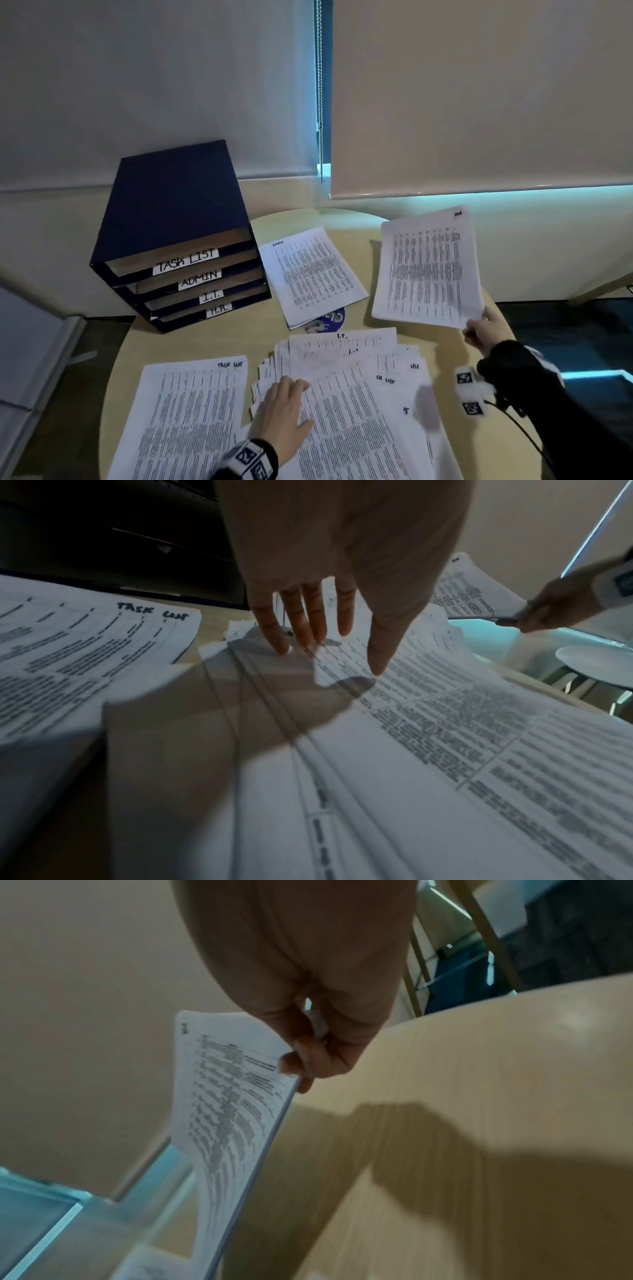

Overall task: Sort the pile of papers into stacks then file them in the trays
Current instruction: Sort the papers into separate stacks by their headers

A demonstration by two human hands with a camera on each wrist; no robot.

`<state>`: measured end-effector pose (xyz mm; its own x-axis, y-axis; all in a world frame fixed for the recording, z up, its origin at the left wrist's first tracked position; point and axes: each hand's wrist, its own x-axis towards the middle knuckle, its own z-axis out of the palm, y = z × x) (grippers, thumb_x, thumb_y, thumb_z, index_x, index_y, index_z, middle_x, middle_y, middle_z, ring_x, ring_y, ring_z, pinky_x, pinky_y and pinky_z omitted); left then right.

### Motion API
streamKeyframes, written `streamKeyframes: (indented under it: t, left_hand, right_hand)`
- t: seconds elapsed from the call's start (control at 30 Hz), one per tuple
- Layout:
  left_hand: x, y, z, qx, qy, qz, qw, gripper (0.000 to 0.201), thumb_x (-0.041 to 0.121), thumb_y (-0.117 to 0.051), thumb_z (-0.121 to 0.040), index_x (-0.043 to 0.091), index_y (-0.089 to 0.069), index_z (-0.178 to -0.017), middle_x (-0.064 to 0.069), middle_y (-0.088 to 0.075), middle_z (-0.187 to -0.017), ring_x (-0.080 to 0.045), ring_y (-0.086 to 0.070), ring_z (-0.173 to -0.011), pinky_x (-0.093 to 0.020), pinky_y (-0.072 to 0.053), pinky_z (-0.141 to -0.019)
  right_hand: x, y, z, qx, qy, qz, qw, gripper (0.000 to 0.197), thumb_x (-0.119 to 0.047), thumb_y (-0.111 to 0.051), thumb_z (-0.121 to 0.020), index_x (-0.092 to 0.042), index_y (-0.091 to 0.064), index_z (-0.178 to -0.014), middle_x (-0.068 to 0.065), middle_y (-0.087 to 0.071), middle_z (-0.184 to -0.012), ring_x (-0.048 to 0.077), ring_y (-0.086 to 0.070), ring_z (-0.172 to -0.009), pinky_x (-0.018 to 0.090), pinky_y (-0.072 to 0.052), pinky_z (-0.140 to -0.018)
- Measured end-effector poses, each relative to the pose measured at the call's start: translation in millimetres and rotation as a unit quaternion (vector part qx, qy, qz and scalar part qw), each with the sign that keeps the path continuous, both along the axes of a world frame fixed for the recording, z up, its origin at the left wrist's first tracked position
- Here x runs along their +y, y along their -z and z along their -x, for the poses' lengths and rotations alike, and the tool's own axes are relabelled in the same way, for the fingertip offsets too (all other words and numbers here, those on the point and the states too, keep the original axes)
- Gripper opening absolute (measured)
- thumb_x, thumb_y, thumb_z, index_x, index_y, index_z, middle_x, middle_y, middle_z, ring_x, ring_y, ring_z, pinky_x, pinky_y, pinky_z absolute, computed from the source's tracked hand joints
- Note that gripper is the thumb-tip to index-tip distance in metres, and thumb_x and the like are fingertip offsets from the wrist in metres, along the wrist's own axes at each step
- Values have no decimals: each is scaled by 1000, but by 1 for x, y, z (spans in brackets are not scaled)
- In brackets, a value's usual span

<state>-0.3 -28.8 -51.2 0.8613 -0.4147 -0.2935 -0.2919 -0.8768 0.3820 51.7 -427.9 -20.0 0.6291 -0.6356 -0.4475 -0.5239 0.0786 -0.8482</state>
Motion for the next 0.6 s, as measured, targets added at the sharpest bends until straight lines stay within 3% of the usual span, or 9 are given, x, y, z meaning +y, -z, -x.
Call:
streamKeyframes:
  t: [0.1, 0.2, 0.33, 0.4, 0.43, 0.5, 0.6]
  left_hand:
    - [1, 1, -5, -9, 25, -35, 999, 53, 44, -54, -93, 29, -29, -137, 6, -29, -130, -13, -35, -119, -28, -34, -103]
    - [1, 1, -11, -2, 39, -44, 998, 55, 45, -54, -93, 29, -29, -139, 5, -29, -130, -14, -36, -119, -28, -35, -102]
    - [2, 0, -14, 3, 34, -42, 999, 54, 42, -55, -92, 29, -30, -138, 6, -29, -130, -14, -36, -117, -27, -35, -100]
    - [1, -1, -14, 1, 27, -40, 999, 54, 41, -56, -92, 29, -30, -137, 6, -29, -130, -13, -36, -118, -27, -34, -101]
    - [1, 0, -14, -1, 28, -43, 999, 54, 41, -57, -91, 29, -30, -137, 6, -29, -130, -14, -36, -118, -27, -34, -101]
    - [-1, 3, -15, -13, 32, -56, 998, 57, 42, -58, -90, 29, -29, -138, 5, -28, -131, -16, -34, -122, -29, -32, -103]
    - [-2, 6, -16, -37, 18, -79, 996, 74, 45, -62, -85, 29, -21, -144, 4, -24, -138, -17, -29, -129, -34, -28, -109]
  right_hand:
    - [-11, 12, -25, 48, -42, 66, 996, 41, 19, -33, -83, 5, -52, -116, 12, -46, -62, 21, -40, -50, 20, -36, -34]
    - [-14, 21, -41, 87, -70, 122, 986, 39, 13, -34, -85, -2, -55, -114, 15, -50, -65, 23, -43, -52, 29, -38, -50]
    - [-26, 24, -51, 150, -90, 194, 965, 26, 5, -38, -88, 1, -56, -107, 21, -57, -73, 29, -51, -60, 36, -43, -60]
    - [-26, 19, -52, 175, -94, 225, 954, 31, 2, -38, -90, 1, -54, -117, 25, -60, -87, 34, -58, -74, 41, -47, -69]
    - [-23, 14, -52, 179, -89, 231, 952, 37, 0, -38, -93, -2, -49, -128, 28, -59, -102, 38, -60, -87, 41, -46, -73]
    - [-10, 4, -46, 174, -71, 239, 953, 51, -6, -42, -96, -7, -31, -145, 30, -41, -137, 42, -52, -113, 40, -43, -85]
    - [16, -4, -30, 121, -78, 241, 960, 62, -2, -48, -92, -12, -24, -148, 23, -13, -153, 43, -41, -126, 43, -36, -103]
